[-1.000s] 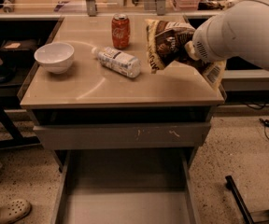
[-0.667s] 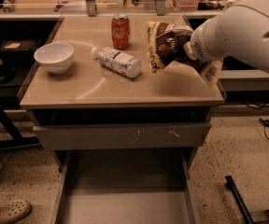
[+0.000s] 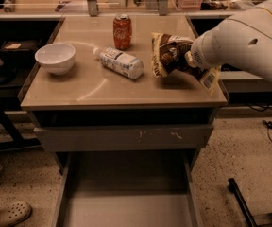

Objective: Pick brown chip bag from middle drawer and place on counter

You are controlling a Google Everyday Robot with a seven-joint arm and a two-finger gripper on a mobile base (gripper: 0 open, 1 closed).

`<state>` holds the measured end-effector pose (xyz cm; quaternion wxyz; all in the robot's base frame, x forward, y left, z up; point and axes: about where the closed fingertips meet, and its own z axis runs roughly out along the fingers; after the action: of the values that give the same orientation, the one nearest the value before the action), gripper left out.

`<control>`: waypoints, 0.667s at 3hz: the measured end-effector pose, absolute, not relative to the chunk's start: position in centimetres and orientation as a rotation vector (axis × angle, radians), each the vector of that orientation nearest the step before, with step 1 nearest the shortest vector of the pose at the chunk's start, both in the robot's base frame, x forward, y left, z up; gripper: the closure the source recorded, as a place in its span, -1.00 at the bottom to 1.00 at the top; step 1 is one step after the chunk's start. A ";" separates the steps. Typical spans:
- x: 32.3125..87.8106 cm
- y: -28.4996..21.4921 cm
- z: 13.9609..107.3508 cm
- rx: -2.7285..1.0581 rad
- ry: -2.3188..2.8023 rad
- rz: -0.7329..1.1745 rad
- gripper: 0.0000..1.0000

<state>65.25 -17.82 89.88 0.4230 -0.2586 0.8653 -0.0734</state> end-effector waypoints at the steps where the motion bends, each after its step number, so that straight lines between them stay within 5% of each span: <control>1: 66.0 -17.5 89.0 -0.664 2.168 -0.179 1.00; 2: 66.0 -17.5 89.0 -0.664 2.168 -0.179 0.65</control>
Offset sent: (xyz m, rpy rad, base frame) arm 0.0064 0.0028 -0.0078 -0.0028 0.0062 0.0111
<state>65.97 -17.50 89.00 0.4200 -0.2650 0.8651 -0.0712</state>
